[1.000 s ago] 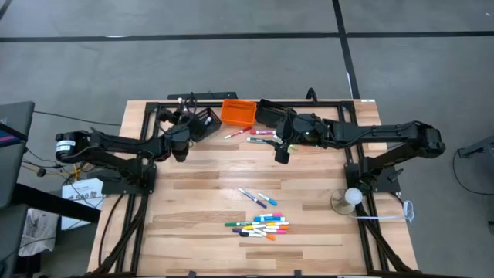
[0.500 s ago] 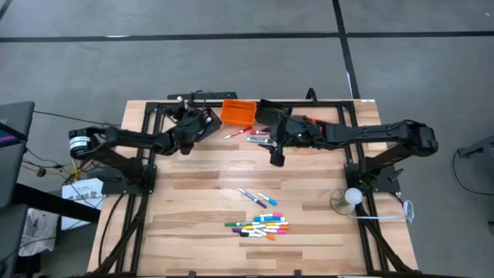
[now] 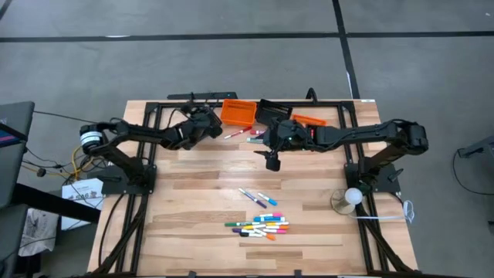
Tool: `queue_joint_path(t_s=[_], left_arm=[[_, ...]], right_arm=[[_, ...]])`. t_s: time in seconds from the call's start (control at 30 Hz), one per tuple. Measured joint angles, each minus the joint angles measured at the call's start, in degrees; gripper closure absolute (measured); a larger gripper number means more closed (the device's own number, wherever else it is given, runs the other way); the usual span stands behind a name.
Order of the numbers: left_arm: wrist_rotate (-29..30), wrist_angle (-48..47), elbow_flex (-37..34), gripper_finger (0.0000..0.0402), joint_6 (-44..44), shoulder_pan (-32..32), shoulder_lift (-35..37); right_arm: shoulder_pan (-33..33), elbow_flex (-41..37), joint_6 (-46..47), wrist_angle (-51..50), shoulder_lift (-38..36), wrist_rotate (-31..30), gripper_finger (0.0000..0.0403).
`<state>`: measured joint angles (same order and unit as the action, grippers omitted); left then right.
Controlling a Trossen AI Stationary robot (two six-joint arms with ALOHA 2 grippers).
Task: Pick & Place Markers
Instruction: Put the large red marker into the left black bin
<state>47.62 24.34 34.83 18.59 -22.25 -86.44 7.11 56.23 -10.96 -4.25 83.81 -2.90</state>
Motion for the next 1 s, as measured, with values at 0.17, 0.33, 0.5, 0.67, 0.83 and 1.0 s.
queue_joint_path(t_s=[0.17, 0.33, 0.5, 0.67, 0.83, 1.0], left_arm=[[-15.5, -10.3, 0.0, 0.0321, -11.6, -4.8, 3.6], [-21.0, -22.4, 0.0, 0.0321, -16.9, -9.3, 6.3], [-26.2, -27.3, 0.1, 0.0321, -18.0, -9.2, 6.0], [-25.4, -28.4, -0.1, 0.0321, -17.9, -9.2, 5.8], [-25.4, -28.6, 0.0, 0.0319, -17.4, -9.2, 5.8], [-26.3, -29.6, 0.1, 0.0317, -17.4, -8.9, 5.8]], right_arm=[[-0.4, 0.0, -0.5, 0.7, 0.8, 0.4, 0.0163], [-1.1, 0.0, -1.5, 0.5, 0.9, 0.6, 0.0163], [-1.1, 0.0, -1.5, 0.8, 0.9, 0.6, 0.0163], [-1.1, 0.0, -1.5, 1.4, 0.9, 0.6, 0.0163], [-1.0, 0.0, -1.6, 1.5, 0.9, 0.6, 0.0163], [-1.0, 0.0, -1.6, 1.4, 0.9, 0.6, 0.0163]])
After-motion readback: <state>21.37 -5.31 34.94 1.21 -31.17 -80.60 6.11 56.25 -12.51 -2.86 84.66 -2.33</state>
